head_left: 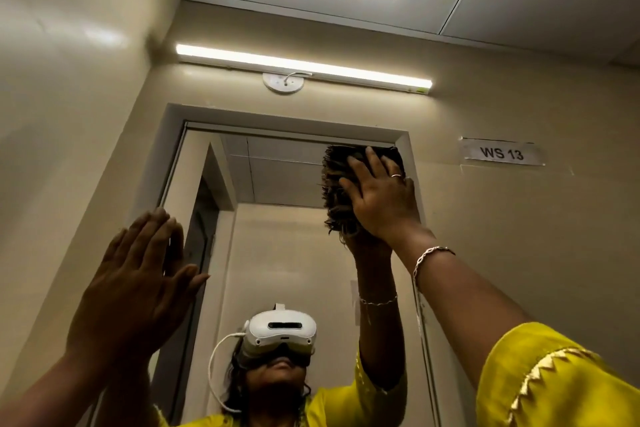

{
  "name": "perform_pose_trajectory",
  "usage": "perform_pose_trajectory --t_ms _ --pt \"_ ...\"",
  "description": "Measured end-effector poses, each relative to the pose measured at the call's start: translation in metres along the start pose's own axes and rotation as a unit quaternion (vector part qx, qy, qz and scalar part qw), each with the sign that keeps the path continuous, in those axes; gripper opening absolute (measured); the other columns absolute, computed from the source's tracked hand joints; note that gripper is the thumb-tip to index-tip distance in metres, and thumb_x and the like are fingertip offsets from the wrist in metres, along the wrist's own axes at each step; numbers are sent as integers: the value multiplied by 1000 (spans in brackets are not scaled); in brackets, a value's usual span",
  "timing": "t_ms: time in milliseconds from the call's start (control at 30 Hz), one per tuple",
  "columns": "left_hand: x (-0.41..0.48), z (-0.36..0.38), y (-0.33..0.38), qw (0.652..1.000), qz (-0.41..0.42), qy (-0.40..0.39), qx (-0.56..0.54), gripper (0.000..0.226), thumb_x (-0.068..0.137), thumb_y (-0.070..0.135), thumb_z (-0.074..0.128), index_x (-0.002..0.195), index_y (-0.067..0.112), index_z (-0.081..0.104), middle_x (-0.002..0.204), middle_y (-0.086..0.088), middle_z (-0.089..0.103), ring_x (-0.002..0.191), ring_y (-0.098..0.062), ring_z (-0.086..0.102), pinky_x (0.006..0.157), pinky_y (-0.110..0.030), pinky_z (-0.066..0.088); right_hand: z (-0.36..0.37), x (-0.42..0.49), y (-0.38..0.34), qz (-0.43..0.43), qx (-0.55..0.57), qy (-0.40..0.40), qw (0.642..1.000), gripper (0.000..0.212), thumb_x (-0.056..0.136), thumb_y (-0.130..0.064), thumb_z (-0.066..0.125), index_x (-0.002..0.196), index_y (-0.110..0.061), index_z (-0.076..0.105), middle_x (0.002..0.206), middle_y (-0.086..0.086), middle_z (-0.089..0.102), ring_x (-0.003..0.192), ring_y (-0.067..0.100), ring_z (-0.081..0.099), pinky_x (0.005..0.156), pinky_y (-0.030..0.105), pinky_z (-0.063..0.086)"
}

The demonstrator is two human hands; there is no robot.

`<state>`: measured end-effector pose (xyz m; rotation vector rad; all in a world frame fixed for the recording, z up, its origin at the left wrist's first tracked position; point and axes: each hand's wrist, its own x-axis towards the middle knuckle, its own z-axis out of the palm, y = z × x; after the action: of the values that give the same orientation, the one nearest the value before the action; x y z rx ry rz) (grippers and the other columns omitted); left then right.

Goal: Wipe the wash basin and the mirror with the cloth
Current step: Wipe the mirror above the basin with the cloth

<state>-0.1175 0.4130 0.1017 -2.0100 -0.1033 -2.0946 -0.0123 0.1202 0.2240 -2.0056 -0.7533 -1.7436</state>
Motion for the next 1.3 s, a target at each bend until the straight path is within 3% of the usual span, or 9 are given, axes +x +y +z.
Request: perform_pose_trajectory --t_ms 167,267,400,467,567,633,933,1133,1300 --pt "2 1 -1 1000 -22 7 -6 88 93 69 16 140 -1 40 147 -23 43 136 -24 30 121 -18 0 14 -4 0 -4 -31 44 999 68 81 -54 14 145 -30 14 156 6 5 143 29 -3 114 43 -5" --pt "-1 9 -9 999 -38 -12 21 82 91 64 28 143 1 37 150 -21 38 140 -22 25 122 -22 2 12 4 1 7 -50 65 997 69 80 -56 18 143 -28 22 151 11 18 140 34 8 115 47 2" --pt "-7 40 -39 995 -50 -60 58 85 92 64 25 153 5 19 164 -10 9 151 -28 10 119 -56 19 15 10 6 21 -69 71 995 71 79 -58 16 143 -27 22 149 13 20 138 34 13 114 48 10" --pt "-8 36 -37 996 -36 -39 68 81 93 64 21 154 10 18 165 -8 6 153 -23 4 122 -52 14 17 12 8 27 -75 76 994 72 79 -58 15 143 -28 20 149 13 19 138 34 13 114 48 9" --pt "-4 7 -11 999 -9 -13 43 78 97 62 12 148 3 24 158 -14 19 150 -5 -9 124 -25 -5 17 16 11 30 -77 87 993 76 77 -62 8 143 -27 21 149 14 20 138 35 14 114 48 9" --pt "-3 -1 -3 999 7 -6 32 80 99 61 9 144 -2 27 154 -18 24 148 -1 -13 120 -18 -9 17 19 11 25 -77 97 992 84 71 -65 1 143 -27 24 149 15 23 137 35 17 112 48 11" --pt "-5 -7 5 1000 -3 5 20 78 100 59 4 141 -4 27 150 -19 28 139 -39 27 117 -18 -5 22 18 -1 50 -54 120 990 82 74 -62 4 142 -23 27 150 16 21 140 34 14 112 48 8" --pt "-7 -5 4 1000 -10 21 4 79 99 61 6 142 -3 25 151 -15 26 140 -35 27 117 -17 -4 33 17 -60 54 -24 107 993 71 80 -56 11 145 -26 17 155 14 8 142 33 2 114 47 -2" --pt "-9 -3 4 999 -10 42 -10 72 100 58 12 145 2 22 151 -12 27 143 -20 21 113 -26 14 41 27 -110 41 -11 93 995 62 91 -54 21 145 -25 13 155 16 3 142 35 -2 114 49 -4"
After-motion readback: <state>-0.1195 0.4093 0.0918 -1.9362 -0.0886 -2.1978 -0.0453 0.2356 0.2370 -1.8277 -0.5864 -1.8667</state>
